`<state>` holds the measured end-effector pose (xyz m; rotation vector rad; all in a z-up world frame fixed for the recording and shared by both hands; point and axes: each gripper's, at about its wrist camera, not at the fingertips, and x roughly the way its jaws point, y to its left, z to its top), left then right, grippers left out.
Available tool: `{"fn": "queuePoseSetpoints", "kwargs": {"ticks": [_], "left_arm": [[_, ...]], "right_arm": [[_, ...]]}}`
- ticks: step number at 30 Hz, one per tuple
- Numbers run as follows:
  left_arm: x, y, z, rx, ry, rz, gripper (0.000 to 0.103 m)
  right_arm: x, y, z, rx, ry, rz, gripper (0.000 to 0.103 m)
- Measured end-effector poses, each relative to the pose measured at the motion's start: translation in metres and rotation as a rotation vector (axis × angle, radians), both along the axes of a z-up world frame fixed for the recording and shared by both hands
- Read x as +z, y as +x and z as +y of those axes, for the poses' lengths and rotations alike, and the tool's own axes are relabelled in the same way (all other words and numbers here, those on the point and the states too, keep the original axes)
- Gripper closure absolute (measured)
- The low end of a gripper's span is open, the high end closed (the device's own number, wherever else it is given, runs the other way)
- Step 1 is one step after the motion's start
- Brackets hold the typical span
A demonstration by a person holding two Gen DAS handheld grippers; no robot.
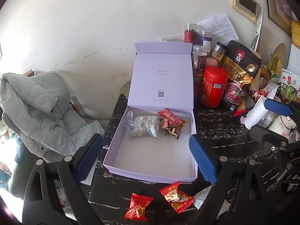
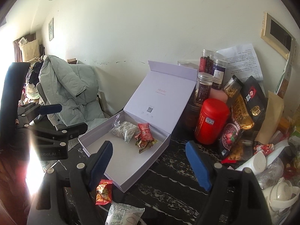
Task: Organize objects
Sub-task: 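Withdraw both grippers from the box back over the table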
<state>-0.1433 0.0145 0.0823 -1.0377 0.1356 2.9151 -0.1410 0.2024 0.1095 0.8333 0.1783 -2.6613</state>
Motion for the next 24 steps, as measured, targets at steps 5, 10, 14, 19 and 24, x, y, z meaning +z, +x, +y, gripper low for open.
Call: {"fn": "queuePoseSetpoints", "kwargs": {"ticks": [5,10,14,19,24], "left_arm": [[0.001,0.015,0.004,-0.002,-0.008,0.009,0.01],[-0.005,0.029,0.006,0.0,-0.009,0.002,0.009],[-0.013,0.04,0.009,-0.001,-0.009,-0.012,0.009],[-0.027,0.055,0.011,-0.005,-0.008,-0.04,0.009],[-0.044,0.072,0.015,-0.012,-0.014,-0.07,0.009]], "right_arm": [[0.0,0.015,0.003,-0.003,-0.005,0.006,0.021],[-0.004,0.03,0.006,-0.01,-0.01,0.002,0.021],[-0.012,0.041,0.008,-0.014,-0.011,-0.012,0.021],[-0.026,0.057,0.011,-0.015,-0.009,-0.038,0.021],[-0.041,0.074,0.013,-0.018,-0.001,-0.058,0.021]]}}
